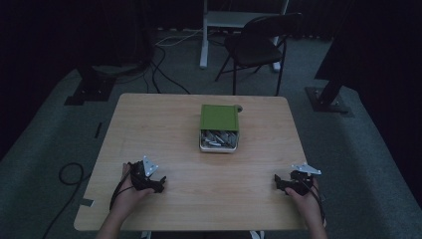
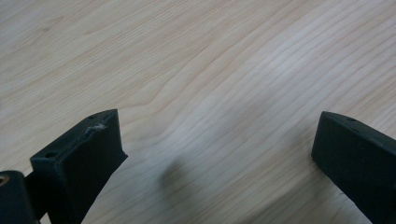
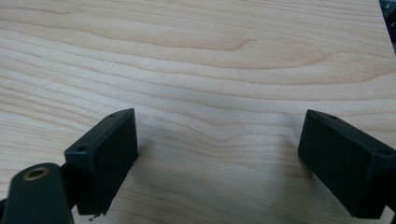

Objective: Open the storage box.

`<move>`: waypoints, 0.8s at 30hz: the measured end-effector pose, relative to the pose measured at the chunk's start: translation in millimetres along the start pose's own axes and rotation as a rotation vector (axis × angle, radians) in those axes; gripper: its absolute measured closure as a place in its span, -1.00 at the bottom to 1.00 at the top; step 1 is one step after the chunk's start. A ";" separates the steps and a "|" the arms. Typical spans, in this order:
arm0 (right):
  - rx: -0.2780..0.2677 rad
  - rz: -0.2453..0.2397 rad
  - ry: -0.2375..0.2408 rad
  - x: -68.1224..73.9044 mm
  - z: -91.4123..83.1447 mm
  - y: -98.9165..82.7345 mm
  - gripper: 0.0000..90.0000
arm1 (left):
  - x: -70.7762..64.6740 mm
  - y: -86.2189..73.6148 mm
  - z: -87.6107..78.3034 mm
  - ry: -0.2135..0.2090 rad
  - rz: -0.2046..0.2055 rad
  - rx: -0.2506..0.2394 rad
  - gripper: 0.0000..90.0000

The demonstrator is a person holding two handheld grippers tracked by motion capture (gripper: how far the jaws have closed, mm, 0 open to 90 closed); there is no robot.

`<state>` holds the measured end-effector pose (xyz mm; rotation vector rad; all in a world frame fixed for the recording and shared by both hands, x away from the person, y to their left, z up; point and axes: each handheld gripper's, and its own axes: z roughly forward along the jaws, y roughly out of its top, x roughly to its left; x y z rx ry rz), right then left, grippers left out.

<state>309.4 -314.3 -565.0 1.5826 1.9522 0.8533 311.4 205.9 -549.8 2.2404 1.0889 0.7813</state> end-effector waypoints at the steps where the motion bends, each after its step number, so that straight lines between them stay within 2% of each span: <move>1: 0.000 0.000 0.000 0.0 0.0 0.0 -0.75 | -2.2 1.8 0.7 -0.002 0.004 -0.005 -0.94; 8: 0.000 0.000 0.000 0.0 0.0 0.0 -0.75 | -13.3 13.9 3.6 -0.008 0.046 -0.040 -0.94; 11: 0.001 -0.001 0.000 0.0 0.0 0.0 -0.75 | -18.1 18.8 5.6 -0.011 0.067 -0.044 -0.94; 12: 0.000 -0.001 0.000 -0.1 0.0 0.0 -0.75 | -21.8 22.3 7.2 0.002 0.087 -0.039 -0.94; 13: 0.000 -0.001 0.000 -0.1 0.0 0.0 -0.75 | -21.8 22.3 7.2 0.002 0.087 -0.039 -0.94; 14: 0.000 -0.001 0.000 -0.1 0.0 0.0 -0.75 | -25.4 26.4 8.1 0.002 0.107 -0.041 -0.94; 15: 0.000 -0.001 0.000 -0.1 0.0 0.0 -0.75 | -25.4 26.4 8.1 0.002 0.107 -0.041 -0.94; 17: 0.001 0.000 0.000 0.0 0.0 0.0 -0.75 | -31.2 33.7 9.5 -0.005 0.130 -0.051 -0.94; 20: 0.000 0.000 0.000 0.0 0.0 0.0 -0.74 | -36.5 40.7 11.6 -0.029 0.144 -0.052 -0.94; 23: 0.000 0.000 0.000 0.0 0.0 0.0 -0.75 | -40.7 45.5 12.9 -0.033 0.161 -0.058 -0.94; 24: 0.000 0.000 0.000 0.0 0.0 0.0 -0.74 | -45.5 50.6 13.8 -0.045 0.185 -0.064 -0.94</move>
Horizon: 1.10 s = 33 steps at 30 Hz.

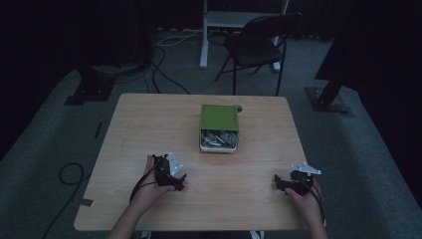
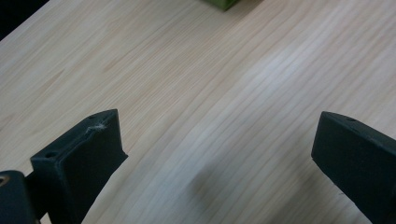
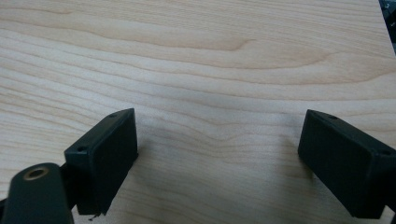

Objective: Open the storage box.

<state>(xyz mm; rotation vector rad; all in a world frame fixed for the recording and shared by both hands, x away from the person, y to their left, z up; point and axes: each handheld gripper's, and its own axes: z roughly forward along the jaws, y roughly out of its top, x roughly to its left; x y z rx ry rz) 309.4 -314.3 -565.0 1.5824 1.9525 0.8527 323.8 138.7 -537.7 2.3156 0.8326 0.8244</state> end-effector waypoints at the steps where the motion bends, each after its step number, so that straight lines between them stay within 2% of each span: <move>1: 0.000 0.000 0.000 0.0 0.0 0.0 -0.75 | 0.0 0.0 0.0 0.000 0.000 0.000 -0.94; 2: 0.000 0.000 0.000 0.0 0.0 0.0 -0.74 | -4.2 5.9 1.5 0.000 0.034 -0.002 -0.94; 3: 0.000 0.000 0.000 0.0 0.0 0.0 -0.74 | -4.2 5.9 1.5 0.000 0.034 -0.002 -0.94; 4: 0.000 0.000 0.000 0.0 0.0 0.0 -0.74 | -7.5 11.6 3.1 0.011 0.065 -0.007 -0.94; 5: 0.000 0.000 0.000 0.0 0.0 0.0 -0.74 | -7.5 11.6 3.1 0.011 0.065 -0.007 -0.94; 6: 0.000 0.000 0.000 0.0 0.0 0.0 -0.75 | -10.6 17.1 4.3 0.010 0.087 -0.016 -0.94; 10: 0.000 0.000 0.000 0.0 0.0 0.0 -0.74 | -16.3 26.5 5.8 0.018 0.123 -0.034 -0.94; 12: 0.000 0.001 0.000 0.0 0.0 0.0 -0.74 | -19.2 30.1 7.5 0.024 0.154 -0.042 -0.94; 13: 0.000 0.001 0.000 0.0 0.0 0.0 -0.74 | -19.2 30.1 7.5 0.024 0.154 -0.042 -0.94; 14: 0.000 0.000 0.000 0.0 0.0 0.0 -0.75 | -20.6 33.5 8.3 0.027 0.170 -0.063 -0.94; 15: 0.000 0.000 0.000 0.0 0.0 0.0 -0.75 | -20.6 33.5 8.3 0.027 0.170 -0.063 -0.94; 16: 0.000 0.000 0.000 0.0 0.0 0.0 -0.74 | -21.9 36.5 9.4 0.034 0.180 -0.090 -0.94; 21: 0.000 0.000 0.000 0.0 0.0 0.0 -0.74 | -25.1 41.3 9.9 0.040 0.210 -0.130 -0.89; 22: 0.000 0.000 0.000 0.0 0.0 0.0 -0.74 | -27.0 43.5 10.4 0.050 0.236 -0.140 -0.89; 24: 0.000 0.001 0.000 0.0 0.0 0.0 -0.74 | -29.2 46.0 11.5 0.065 0.269 -0.137 -0.89; 25: 0.000 0.001 0.000 0.0 0.0 0.0 -0.74 | -29.2 46.0 11.5 0.065 0.269 -0.137 -0.89; 26: 0.000 0.001 0.000 0.0 0.0 0.0 -0.74 | -32.4 48.5 12.9 0.075 0.302 -0.139 -0.86; 27: 0.000 0.001 0.000 0.0 0.0 0.0 -0.74 | -32.4 48.5 12.9 0.075 0.302 -0.139 -0.86; 28: 0.000 0.000 0.000 0.0 0.0 0.0 -0.74 | -36.1 51.0 14.5 0.084 0.337 -0.135 -0.86; 29: 0.000 0.001 0.000 0.0 0.0 0.0 -0.74 | -37.8 52.2 15.4 0.087 0.353 -0.132 -0.86; 31: 0.000 0.001 0.000 0.0 0.0 0.0 -0.74 | -39.4 53.2 16.3 0.083 0.361 -0.130 -0.86; 33: 0.000 0.000 0.000 0.0 0.0 0.0 -0.74 | -42.6 55.2 17.7 0.087 0.389 -0.126 -0.85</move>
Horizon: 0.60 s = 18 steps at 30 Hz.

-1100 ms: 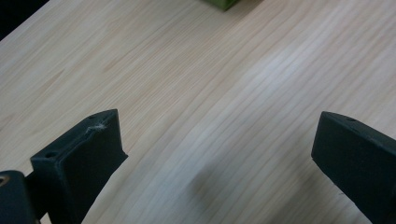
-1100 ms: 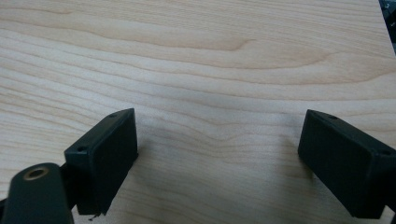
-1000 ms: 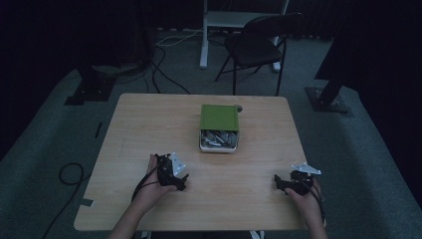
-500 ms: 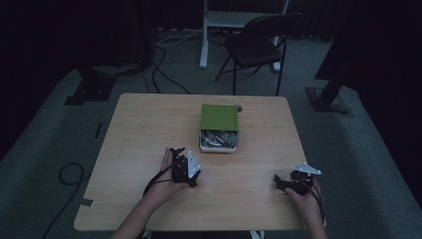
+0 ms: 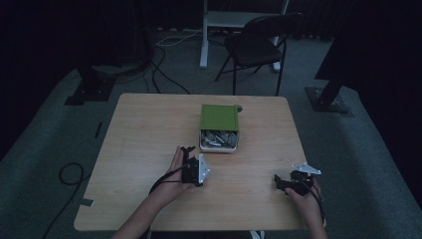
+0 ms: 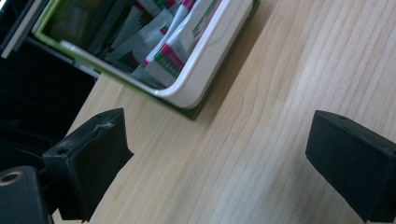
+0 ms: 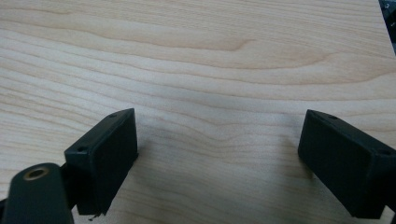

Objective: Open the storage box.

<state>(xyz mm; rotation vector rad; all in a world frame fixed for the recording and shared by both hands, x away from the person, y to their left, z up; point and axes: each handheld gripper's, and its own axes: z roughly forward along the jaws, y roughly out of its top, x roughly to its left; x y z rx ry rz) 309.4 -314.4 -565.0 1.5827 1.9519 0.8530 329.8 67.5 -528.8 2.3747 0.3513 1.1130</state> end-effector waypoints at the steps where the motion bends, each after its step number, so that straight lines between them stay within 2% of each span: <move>1: 0.000 0.000 0.000 0.0 0.0 0.0 -0.74 | -2.1 2.0 0.5 0.003 0.013 -0.004 -0.83; 3: 0.000 0.000 0.000 0.0 0.0 0.0 -0.74 | -4.2 3.9 0.2 0.002 0.029 -0.015 -0.83; 6: 0.000 0.001 0.000 0.0 0.0 0.0 -0.74 | -5.8 5.1 1.1 0.004 0.032 -0.021 -0.83; 7: 0.000 0.000 0.000 0.0 0.0 0.0 -0.74 | -6.7 6.6 2.4 0.013 0.054 -0.016 -0.81; 8: 0.000 0.000 0.000 0.0 0.0 0.0 -0.74 | -6.7 6.6 2.4 0.013 0.054 -0.016 -0.75; 9: 0.000 0.000 0.000 0.0 0.0 0.0 -0.74 | -7.5 8.8 3.4 0.037 0.085 -0.021 -0.70; 10: 0.000 0.000 0.000 0.0 0.0 0.0 -0.74 | -7.5 8.8 3.4 0.037 0.085 -0.021 -0.70; 13: 0.000 0.001 0.000 0.0 0.0 0.0 -0.74 | -8.2 13.3 7.0 0.071 0.151 -0.014 -0.66; 14: 0.000 0.001 0.000 0.0 0.0 0.0 -0.74 | -8.2 13.3 7.0 0.071 0.151 -0.014 -0.65; 15: 0.000 0.000 0.000 0.0 0.0 0.0 -0.74 | -10.1 15.3 9.1 0.078 0.181 -0.018 -0.54; 16: 0.000 0.000 0.000 0.0 0.0 0.0 -0.74 | -10.1 15.3 9.1 0.078 0.181 -0.018 -0.43; 18: 0.000 0.000 0.000 0.0 0.0 0.0 -0.74 | -14.7 18.3 13.1 0.077 0.185 -0.013 -0.36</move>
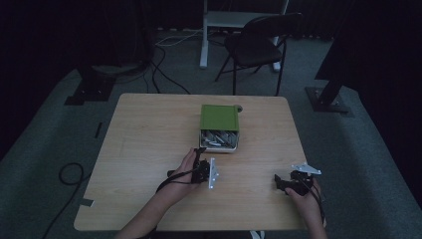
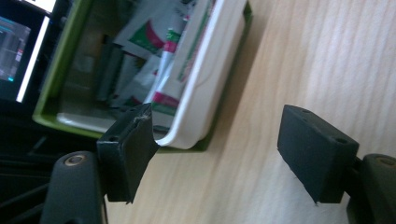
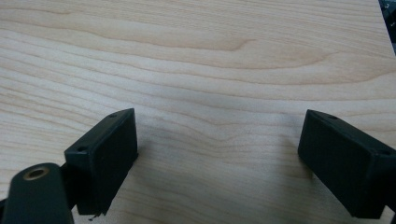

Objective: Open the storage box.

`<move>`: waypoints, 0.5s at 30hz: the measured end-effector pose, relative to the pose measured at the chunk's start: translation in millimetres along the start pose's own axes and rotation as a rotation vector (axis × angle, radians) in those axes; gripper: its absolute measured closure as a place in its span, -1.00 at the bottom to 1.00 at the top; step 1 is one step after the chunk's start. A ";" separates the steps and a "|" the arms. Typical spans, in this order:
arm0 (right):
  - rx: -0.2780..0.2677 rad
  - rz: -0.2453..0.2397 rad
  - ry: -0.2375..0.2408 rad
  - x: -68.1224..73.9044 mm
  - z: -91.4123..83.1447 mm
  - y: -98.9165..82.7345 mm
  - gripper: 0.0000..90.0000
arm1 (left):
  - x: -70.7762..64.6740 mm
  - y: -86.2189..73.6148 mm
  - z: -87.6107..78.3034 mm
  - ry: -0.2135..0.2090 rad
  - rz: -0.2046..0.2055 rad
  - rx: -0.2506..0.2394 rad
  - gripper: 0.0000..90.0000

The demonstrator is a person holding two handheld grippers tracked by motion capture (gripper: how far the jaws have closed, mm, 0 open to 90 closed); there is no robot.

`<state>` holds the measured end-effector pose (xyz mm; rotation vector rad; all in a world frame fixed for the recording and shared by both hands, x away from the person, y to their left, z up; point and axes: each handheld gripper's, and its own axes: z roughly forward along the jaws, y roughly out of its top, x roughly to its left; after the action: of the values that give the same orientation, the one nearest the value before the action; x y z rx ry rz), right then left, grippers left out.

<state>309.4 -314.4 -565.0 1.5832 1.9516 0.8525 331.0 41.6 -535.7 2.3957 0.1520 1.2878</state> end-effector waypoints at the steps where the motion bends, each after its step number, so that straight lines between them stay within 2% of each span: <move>1: 0.000 0.001 -0.001 0.0 0.0 0.0 -0.74 | -1.4 0.8 1.1 0.013 0.024 -0.003 -0.31; 4: 0.000 0.001 -0.001 0.0 0.0 0.0 -0.74 | -3.2 2.2 4.2 0.016 0.026 0.002 -0.23; 5: 0.000 0.001 -0.001 0.0 0.0 0.0 -0.74 | -3.0 3.2 6.8 0.038 0.049 0.007 -0.18; 6: 0.000 0.001 -0.001 0.0 0.0 0.0 -0.74 | -2.7 3.6 8.9 0.026 0.028 0.010 -0.16; 7: 0.000 0.001 -0.001 0.0 0.0 0.0 -0.74 | -2.3 3.8 10.8 0.036 0.044 0.011 -0.15; 10: 0.000 0.001 -0.001 0.0 0.0 0.0 -0.74 | -2.3 4.7 13.5 0.044 0.053 0.010 -0.07; 11: 0.000 0.001 -0.001 0.0 0.0 0.0 -0.74 | -1.7 5.0 16.0 0.044 0.085 0.006 -0.07; 13: 0.000 0.001 0.000 -0.1 0.0 0.0 -0.74 | -2.3 6.0 19.6 0.040 0.111 0.003 0.08; 15: 0.000 0.001 0.000 0.0 0.0 0.0 -0.74 | -1.6 7.3 22.2 0.052 0.132 0.029 0.13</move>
<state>309.4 -314.4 -565.0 1.5847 1.9505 0.8526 347.6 27.7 -544.7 2.4328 0.0275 1.4166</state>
